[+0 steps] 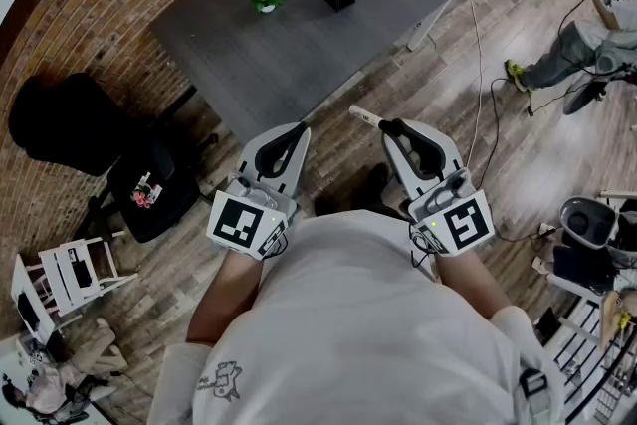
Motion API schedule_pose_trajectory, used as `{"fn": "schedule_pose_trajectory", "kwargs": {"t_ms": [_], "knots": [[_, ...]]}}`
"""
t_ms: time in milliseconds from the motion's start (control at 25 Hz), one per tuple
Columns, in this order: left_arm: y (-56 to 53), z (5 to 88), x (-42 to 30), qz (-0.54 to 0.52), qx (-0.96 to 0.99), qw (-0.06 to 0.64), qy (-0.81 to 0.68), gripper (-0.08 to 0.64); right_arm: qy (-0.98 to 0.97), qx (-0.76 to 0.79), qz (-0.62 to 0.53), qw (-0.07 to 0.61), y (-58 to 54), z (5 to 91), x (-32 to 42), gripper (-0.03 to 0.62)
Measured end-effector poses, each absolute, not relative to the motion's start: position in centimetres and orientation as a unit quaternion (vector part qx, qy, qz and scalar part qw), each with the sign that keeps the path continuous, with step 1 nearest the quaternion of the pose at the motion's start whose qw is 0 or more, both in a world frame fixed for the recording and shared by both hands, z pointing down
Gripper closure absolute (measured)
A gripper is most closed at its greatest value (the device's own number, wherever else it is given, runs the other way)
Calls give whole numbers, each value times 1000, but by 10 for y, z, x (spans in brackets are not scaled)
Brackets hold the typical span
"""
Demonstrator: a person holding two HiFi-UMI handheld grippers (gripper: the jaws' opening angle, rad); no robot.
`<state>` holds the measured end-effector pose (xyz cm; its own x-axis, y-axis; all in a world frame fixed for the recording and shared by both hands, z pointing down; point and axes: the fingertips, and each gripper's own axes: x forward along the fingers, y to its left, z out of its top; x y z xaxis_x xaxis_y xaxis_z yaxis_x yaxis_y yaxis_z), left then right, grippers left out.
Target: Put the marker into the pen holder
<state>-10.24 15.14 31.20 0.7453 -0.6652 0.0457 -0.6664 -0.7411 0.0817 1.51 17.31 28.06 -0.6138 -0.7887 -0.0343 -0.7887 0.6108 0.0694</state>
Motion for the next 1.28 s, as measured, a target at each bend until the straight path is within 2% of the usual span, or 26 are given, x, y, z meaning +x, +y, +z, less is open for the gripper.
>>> {"fn": "schedule_pose_trajectory", "kwargs": {"t_ms": [600, 1280], "knots": [[103, 321, -75, 6, 934, 70, -350, 549, 897, -441, 40, -2, 128, 280, 40, 518], [16, 325, 65, 22, 939, 71, -336, 549, 894, -447, 34, 18, 40, 275, 185, 517]]}}
